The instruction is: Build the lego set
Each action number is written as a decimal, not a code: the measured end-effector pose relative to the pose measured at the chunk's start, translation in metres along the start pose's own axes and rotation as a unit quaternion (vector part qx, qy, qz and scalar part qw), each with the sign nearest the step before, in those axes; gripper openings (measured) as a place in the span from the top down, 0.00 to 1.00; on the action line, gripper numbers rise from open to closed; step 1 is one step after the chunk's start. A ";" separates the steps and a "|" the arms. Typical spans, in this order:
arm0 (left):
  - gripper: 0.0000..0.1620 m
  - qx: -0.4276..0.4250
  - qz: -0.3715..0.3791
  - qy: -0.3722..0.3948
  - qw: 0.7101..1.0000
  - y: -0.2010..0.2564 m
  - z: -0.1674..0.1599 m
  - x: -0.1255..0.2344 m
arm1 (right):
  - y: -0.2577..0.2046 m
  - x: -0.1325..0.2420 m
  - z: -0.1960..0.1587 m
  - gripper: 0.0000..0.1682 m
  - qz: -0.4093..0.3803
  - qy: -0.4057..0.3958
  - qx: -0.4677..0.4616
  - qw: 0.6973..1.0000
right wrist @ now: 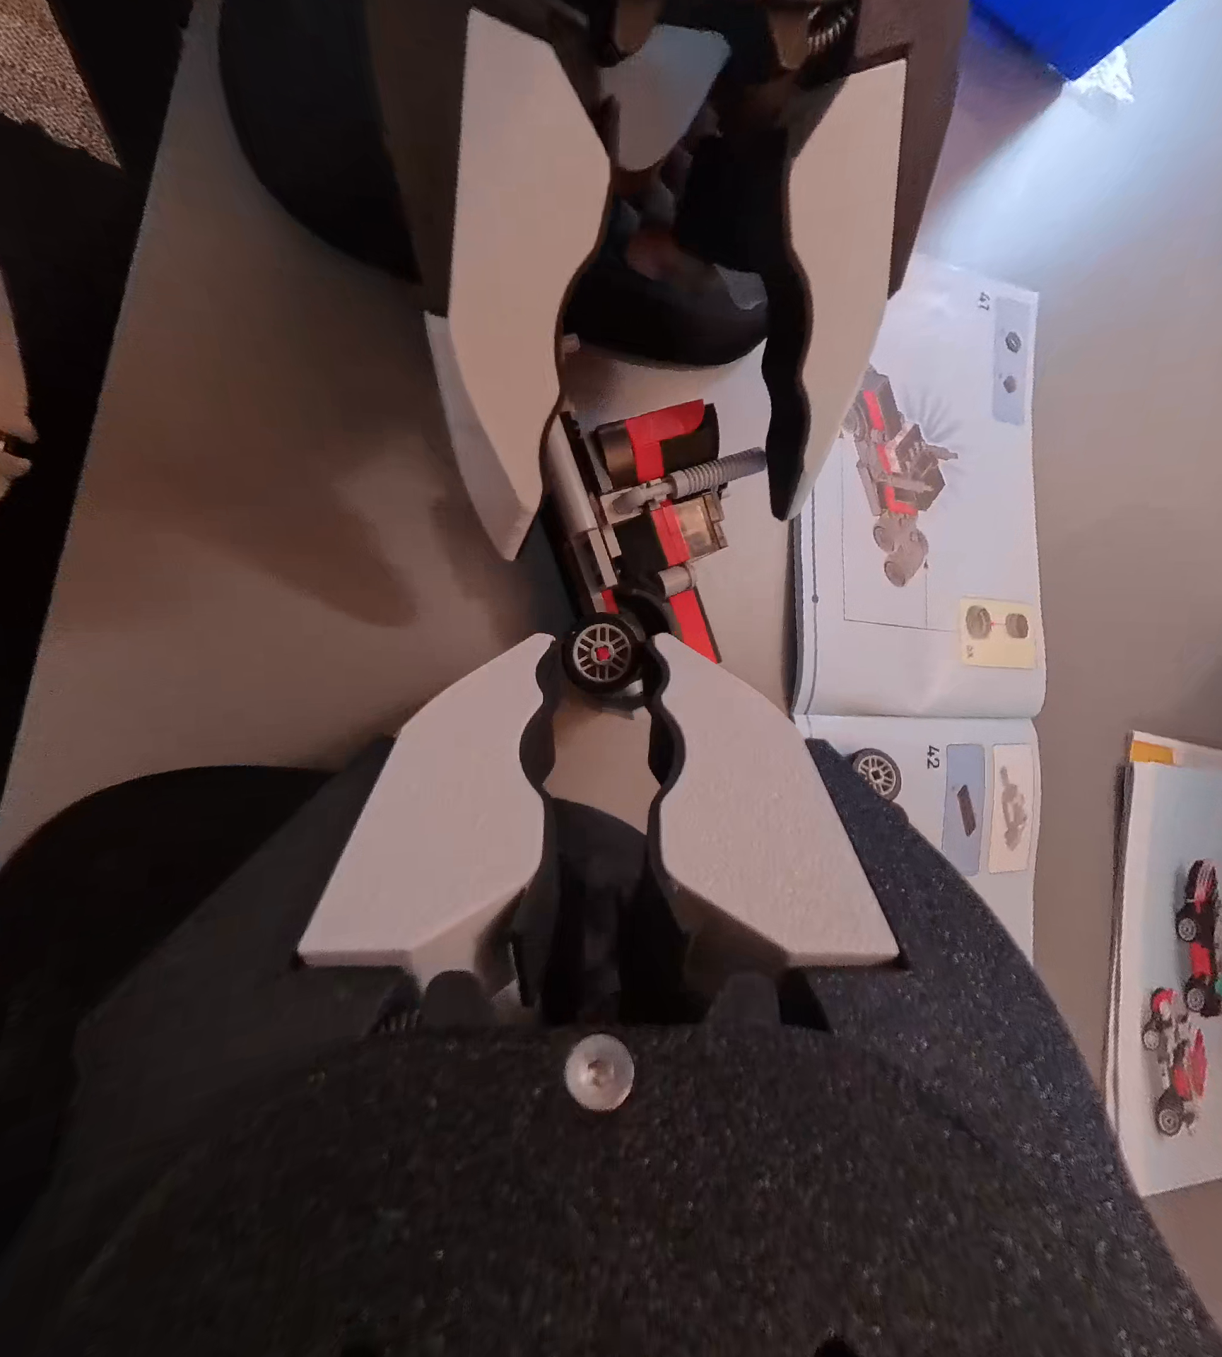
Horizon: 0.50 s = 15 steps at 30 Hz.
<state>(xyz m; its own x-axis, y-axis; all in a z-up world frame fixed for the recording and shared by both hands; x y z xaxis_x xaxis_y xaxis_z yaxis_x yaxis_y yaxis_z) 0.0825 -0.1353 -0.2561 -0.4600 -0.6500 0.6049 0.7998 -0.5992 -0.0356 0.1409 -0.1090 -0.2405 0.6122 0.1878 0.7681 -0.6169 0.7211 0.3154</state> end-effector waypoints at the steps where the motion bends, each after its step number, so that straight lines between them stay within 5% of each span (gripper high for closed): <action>1: 0.52 0.000 -0.003 0.002 1.000 0.000 0.000 0.000 | 0.001 -0.001 -0.001 0.87 -0.005 0.003 0.001 1.000; 11: 0.54 -0.007 -0.034 0.034 0.999 -0.003 0.006 0.007 | 0.006 -0.005 -0.004 0.87 -0.003 0.001 0.010 1.000; 15: 0.63 -0.027 -0.143 0.057 0.988 -0.005 0.023 0.028 | 0.005 0.000 -0.003 0.87 -0.002 0.014 0.001 1.000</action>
<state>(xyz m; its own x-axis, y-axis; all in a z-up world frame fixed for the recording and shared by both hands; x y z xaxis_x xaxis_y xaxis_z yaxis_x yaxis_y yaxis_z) 0.0743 -0.1392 -0.2204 -0.7076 -0.4963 0.5030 0.6097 -0.7887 0.0796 0.1396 -0.1036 -0.2409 0.6280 0.2030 0.7513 -0.6152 0.7207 0.3195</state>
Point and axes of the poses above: each gripper's, where its closed fingertips meet, x back along the fingers, z out of its top, y = z × x across the jaws, the point moved 3 cm from there along x, back along the fingers
